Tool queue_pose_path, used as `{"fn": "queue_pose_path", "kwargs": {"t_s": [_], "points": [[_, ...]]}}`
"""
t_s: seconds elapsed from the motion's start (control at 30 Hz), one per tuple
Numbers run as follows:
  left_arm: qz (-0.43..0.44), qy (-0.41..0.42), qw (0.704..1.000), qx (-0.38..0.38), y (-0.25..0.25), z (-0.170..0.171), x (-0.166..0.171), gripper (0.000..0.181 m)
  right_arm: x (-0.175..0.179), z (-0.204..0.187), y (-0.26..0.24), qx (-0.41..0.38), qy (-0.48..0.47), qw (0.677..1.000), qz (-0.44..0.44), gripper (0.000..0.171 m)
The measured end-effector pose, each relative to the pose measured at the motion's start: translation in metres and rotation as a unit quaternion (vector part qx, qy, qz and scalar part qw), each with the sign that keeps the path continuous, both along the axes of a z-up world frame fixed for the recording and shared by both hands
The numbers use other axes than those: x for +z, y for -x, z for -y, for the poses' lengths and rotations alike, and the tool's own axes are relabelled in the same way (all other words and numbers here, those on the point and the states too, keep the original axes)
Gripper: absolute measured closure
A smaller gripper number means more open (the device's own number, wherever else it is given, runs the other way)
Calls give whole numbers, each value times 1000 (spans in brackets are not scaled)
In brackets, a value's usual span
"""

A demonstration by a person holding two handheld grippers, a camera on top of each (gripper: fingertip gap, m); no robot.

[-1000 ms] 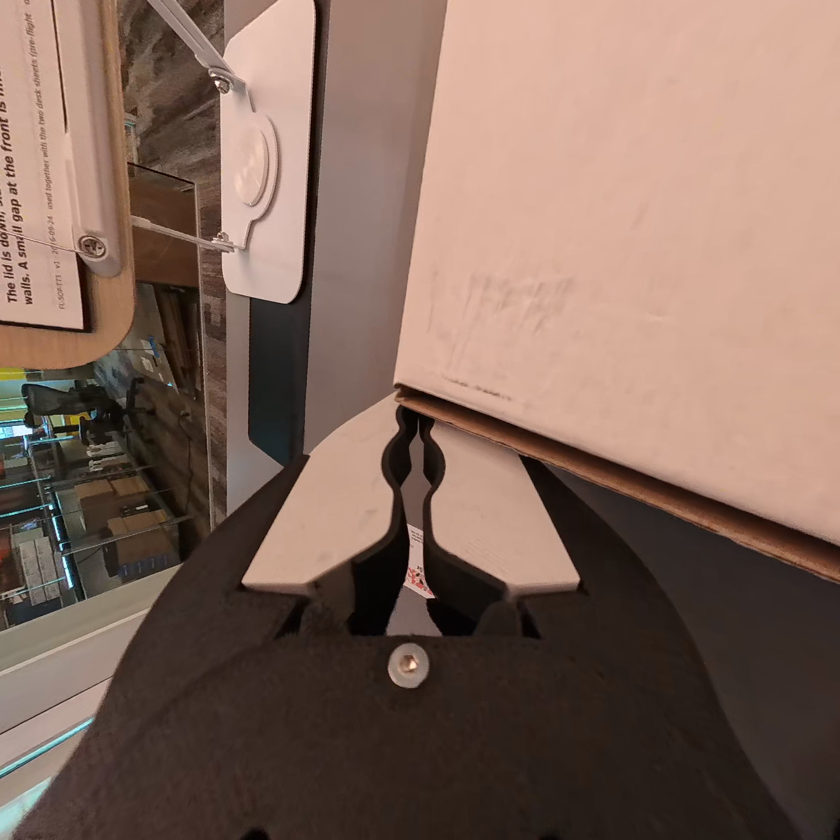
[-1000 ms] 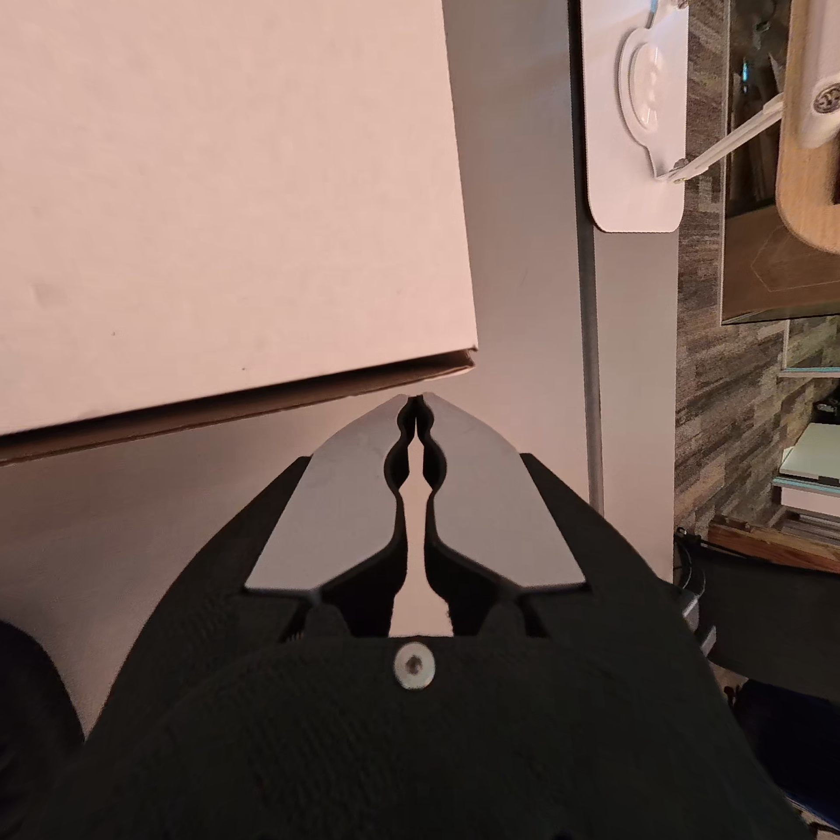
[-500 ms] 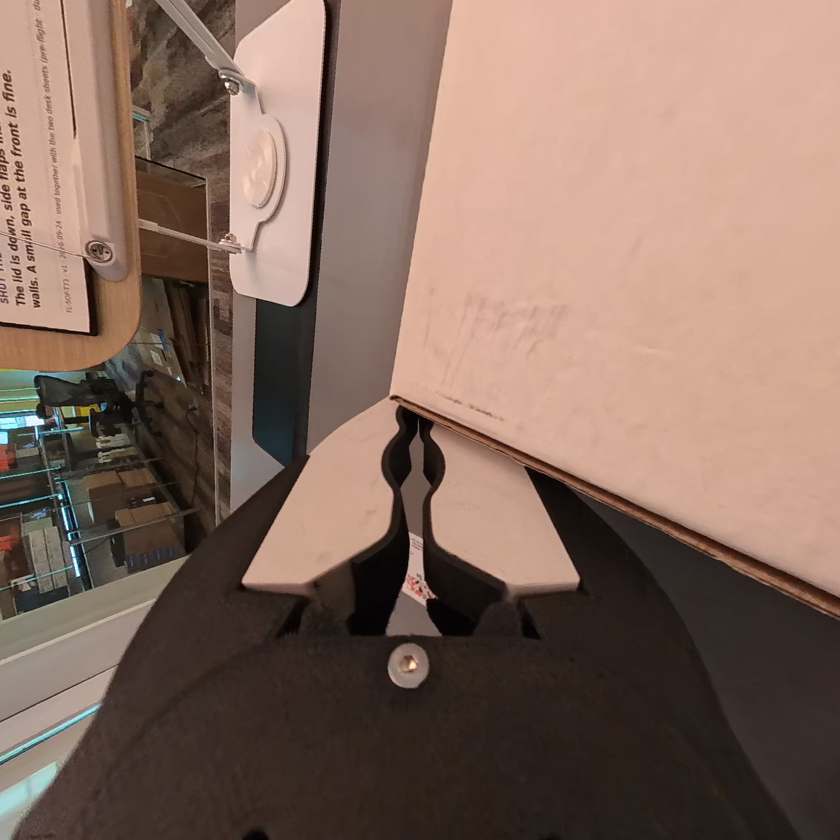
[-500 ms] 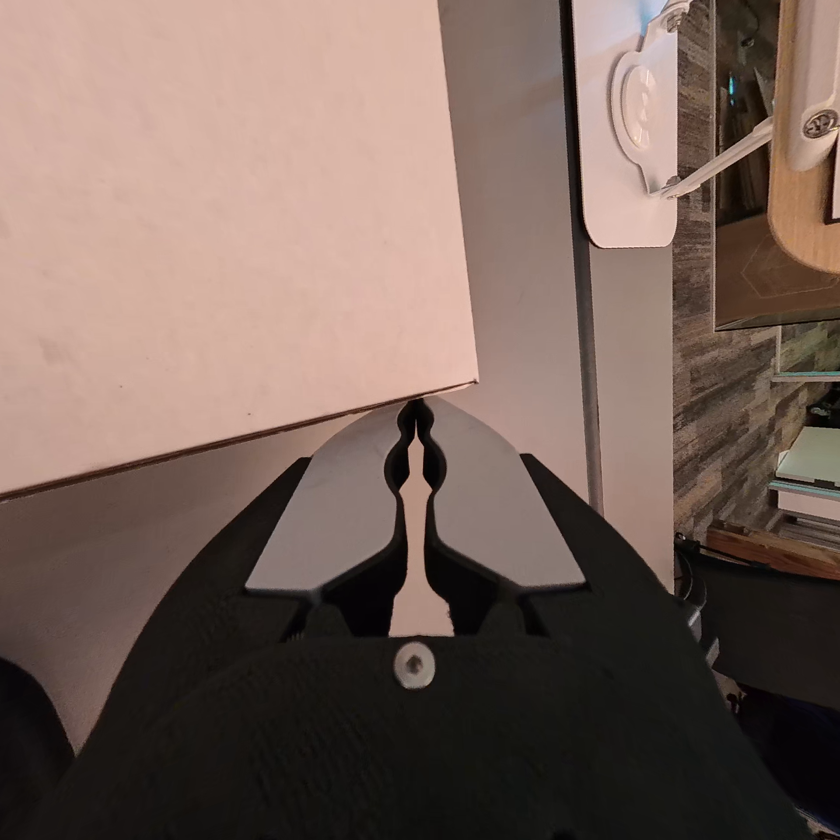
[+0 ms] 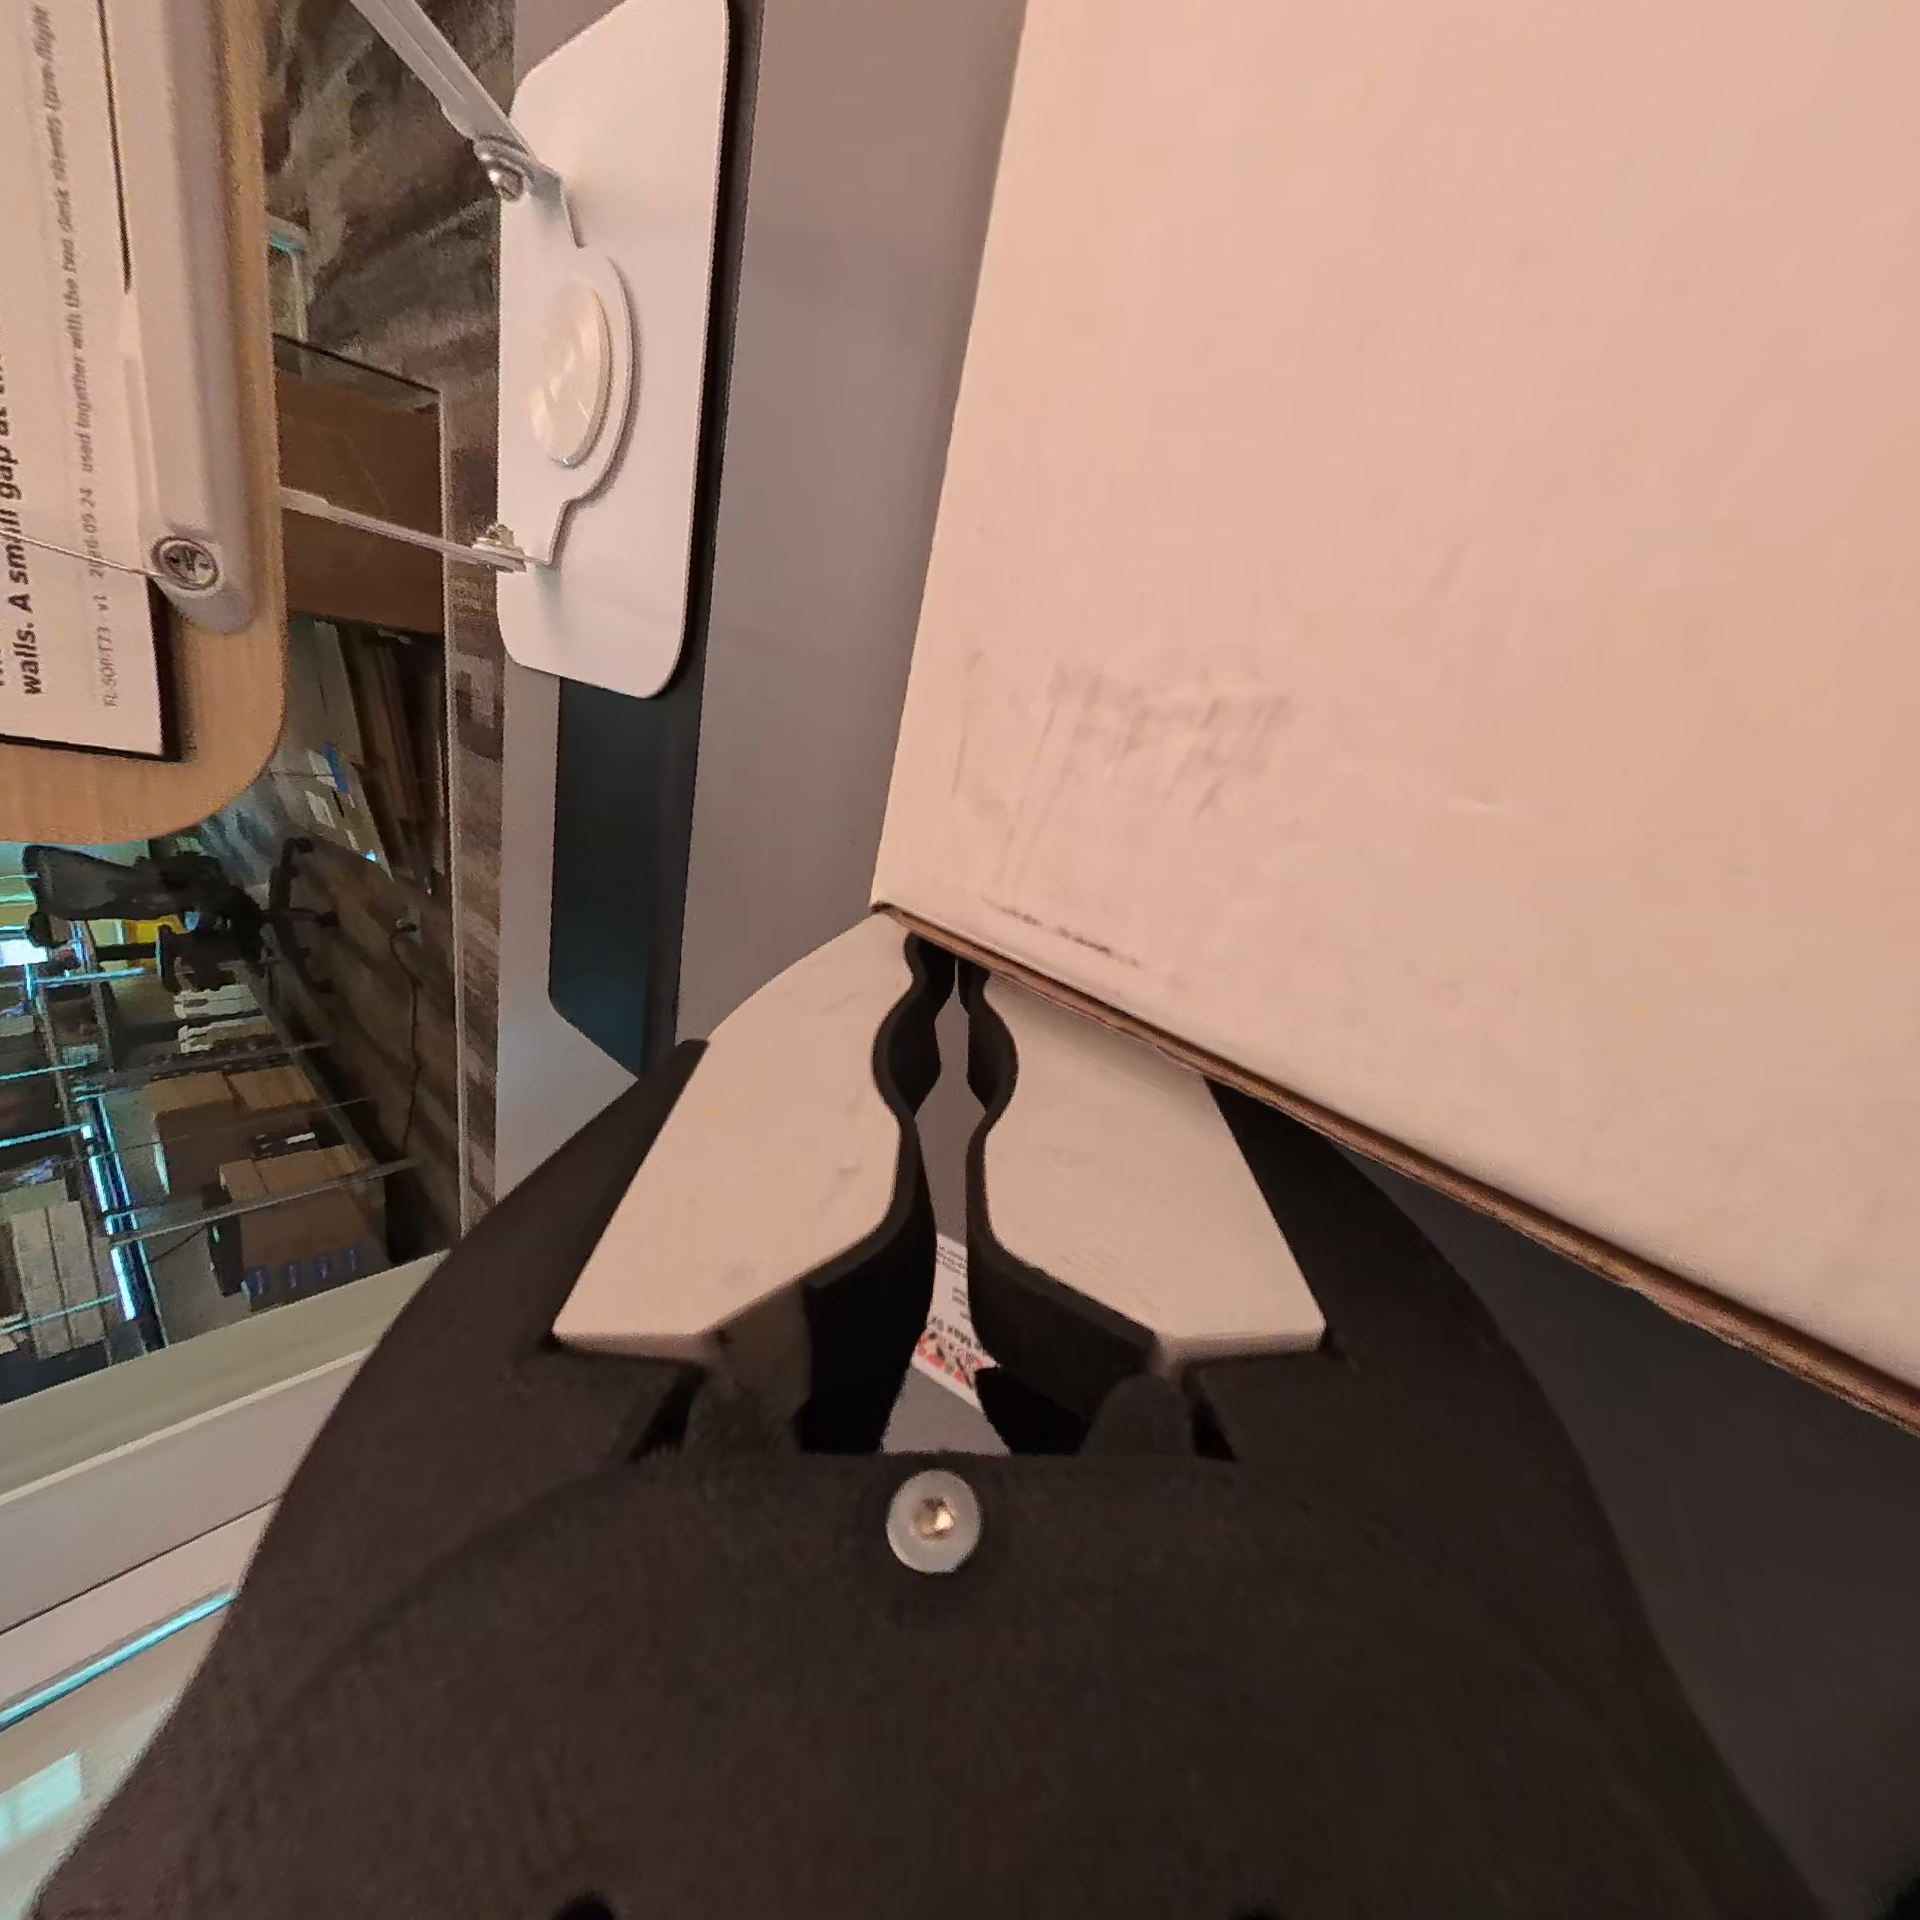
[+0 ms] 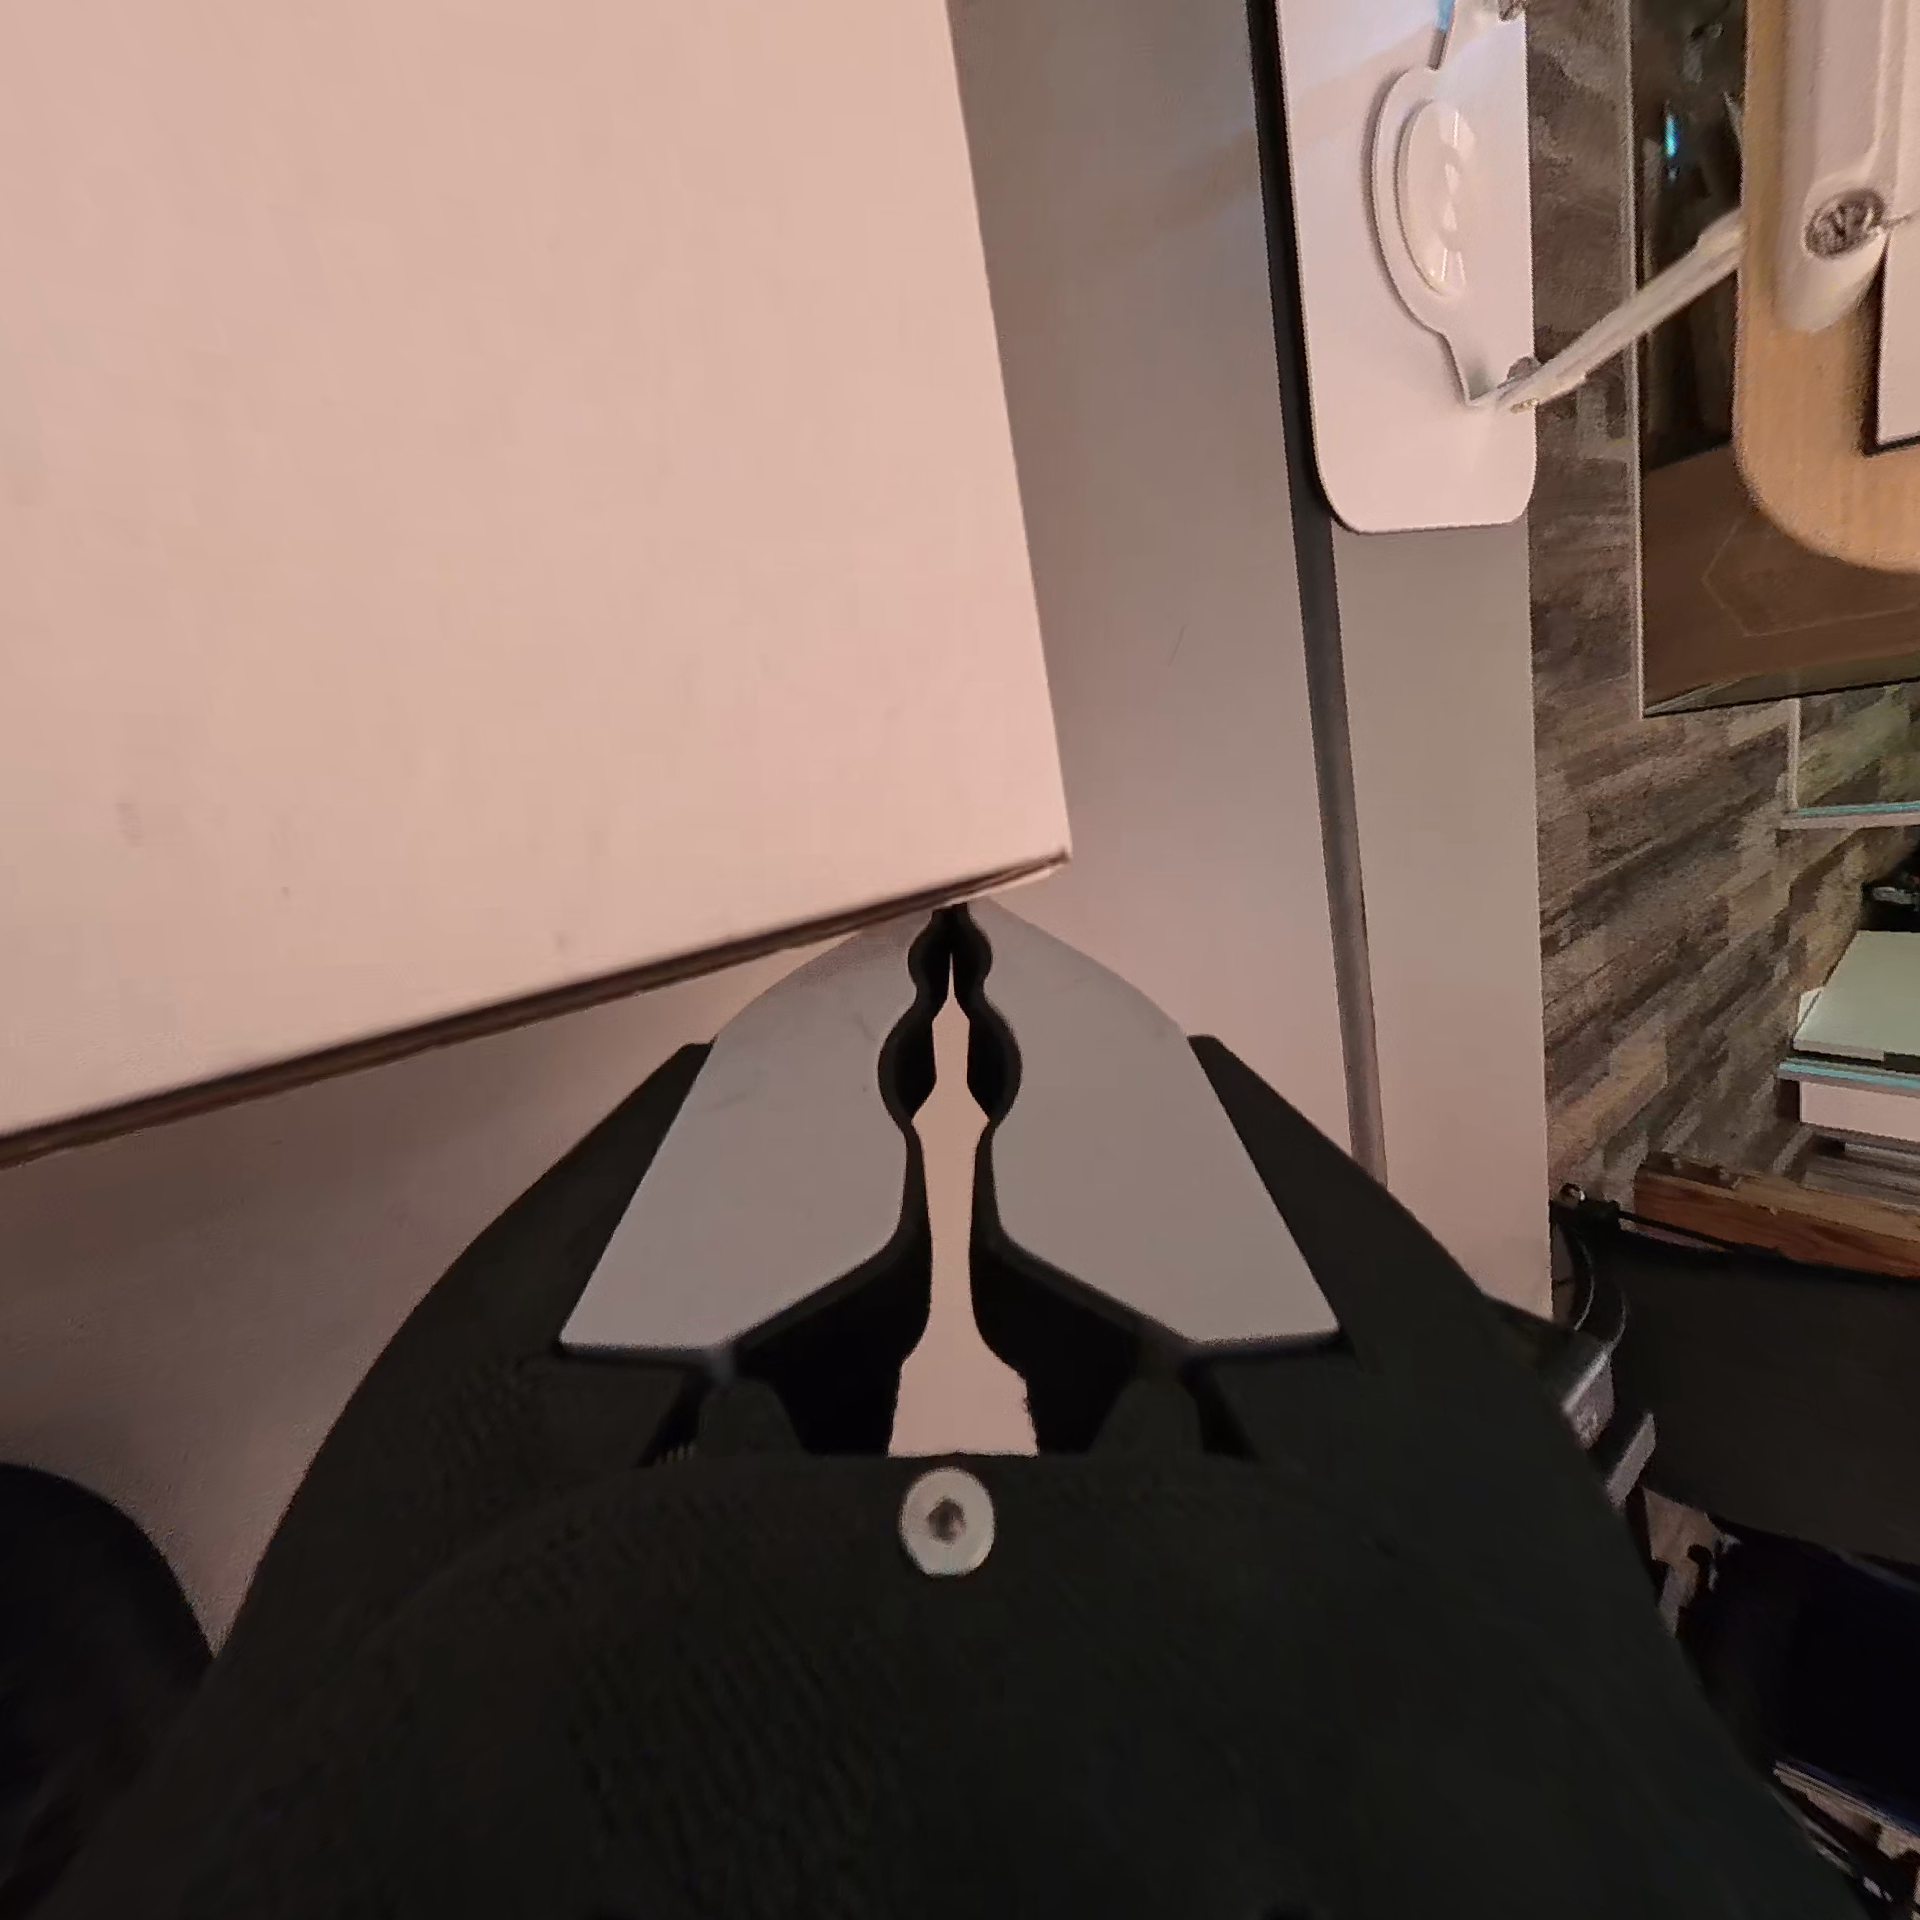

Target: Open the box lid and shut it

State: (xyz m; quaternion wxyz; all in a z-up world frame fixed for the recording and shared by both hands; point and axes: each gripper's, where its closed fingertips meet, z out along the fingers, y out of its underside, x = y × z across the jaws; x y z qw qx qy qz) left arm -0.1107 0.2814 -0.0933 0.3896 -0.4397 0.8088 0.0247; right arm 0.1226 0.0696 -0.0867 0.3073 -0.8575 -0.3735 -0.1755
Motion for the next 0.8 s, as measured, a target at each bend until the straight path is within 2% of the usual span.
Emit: {"fn": "queue_pose_path", "kwargs": {"t_s": [0.03, 0.2, 0.47, 0.7, 0.8], "points": [[-4, -4, 1000, 2, -1, -1, 0, 181, 0, -1, 0, 0, 7, 1000, 9, 171], [2, 7, 1000, 22, -15, -15, -1, 181, 0, -14, -15, -16, 20, 999, 34, 171], [22, 47, 997, 52, -22, -40, -2, 181, -1, -36, -39, -57, -7, 998, -25, 171], [3, 19, 999, 26, -23, -28, -7, 181, -6, -39, -31, -36, -11, 999, -37, 171], [3, -1, 1000, 25, -22, -28, -5, 181, -6, -39, -33, -41, -4, 999, -8, 171]]}}
